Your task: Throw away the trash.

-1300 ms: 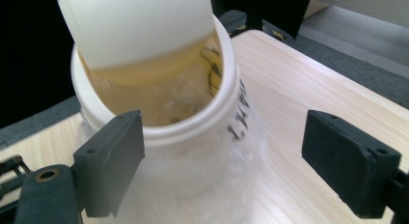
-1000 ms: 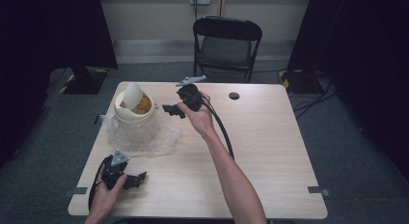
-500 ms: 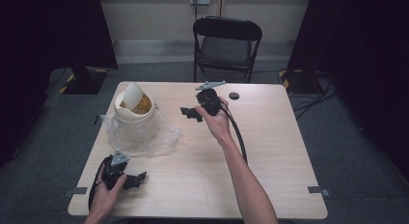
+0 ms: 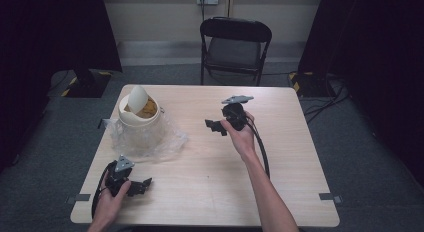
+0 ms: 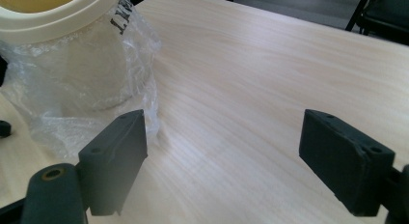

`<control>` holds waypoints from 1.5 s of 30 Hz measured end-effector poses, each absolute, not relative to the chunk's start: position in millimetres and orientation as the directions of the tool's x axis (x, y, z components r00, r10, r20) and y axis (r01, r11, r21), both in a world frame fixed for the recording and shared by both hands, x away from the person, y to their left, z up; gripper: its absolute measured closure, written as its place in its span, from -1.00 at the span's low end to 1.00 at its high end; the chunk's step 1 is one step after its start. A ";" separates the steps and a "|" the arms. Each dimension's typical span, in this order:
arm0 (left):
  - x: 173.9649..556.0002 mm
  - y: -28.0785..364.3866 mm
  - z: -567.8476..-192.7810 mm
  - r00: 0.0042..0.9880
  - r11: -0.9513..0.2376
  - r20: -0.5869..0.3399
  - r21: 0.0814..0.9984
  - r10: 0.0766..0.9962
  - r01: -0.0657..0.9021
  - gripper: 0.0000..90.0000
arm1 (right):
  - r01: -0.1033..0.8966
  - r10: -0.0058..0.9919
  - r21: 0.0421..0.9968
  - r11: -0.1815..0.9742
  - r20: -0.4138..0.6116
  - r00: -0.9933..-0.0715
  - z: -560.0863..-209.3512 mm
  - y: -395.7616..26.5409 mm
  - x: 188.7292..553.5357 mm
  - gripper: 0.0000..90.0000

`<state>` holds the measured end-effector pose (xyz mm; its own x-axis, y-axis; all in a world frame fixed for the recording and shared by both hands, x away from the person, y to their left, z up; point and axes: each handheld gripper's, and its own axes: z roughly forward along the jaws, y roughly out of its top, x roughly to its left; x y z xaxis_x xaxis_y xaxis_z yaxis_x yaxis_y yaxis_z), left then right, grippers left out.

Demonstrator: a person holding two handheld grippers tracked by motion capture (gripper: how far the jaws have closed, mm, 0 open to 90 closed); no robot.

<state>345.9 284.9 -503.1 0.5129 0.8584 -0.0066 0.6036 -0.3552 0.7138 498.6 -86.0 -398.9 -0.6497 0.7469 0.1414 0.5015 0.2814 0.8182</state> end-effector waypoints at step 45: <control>346.4 285.4 -502.9 0.514 -0.358 -0.004 0.712 0.858 0.604 -1.00 | 0.627 0.930 0.735 0.259 -0.014 -0.368 -500.1 -222.9 386.5 -0.70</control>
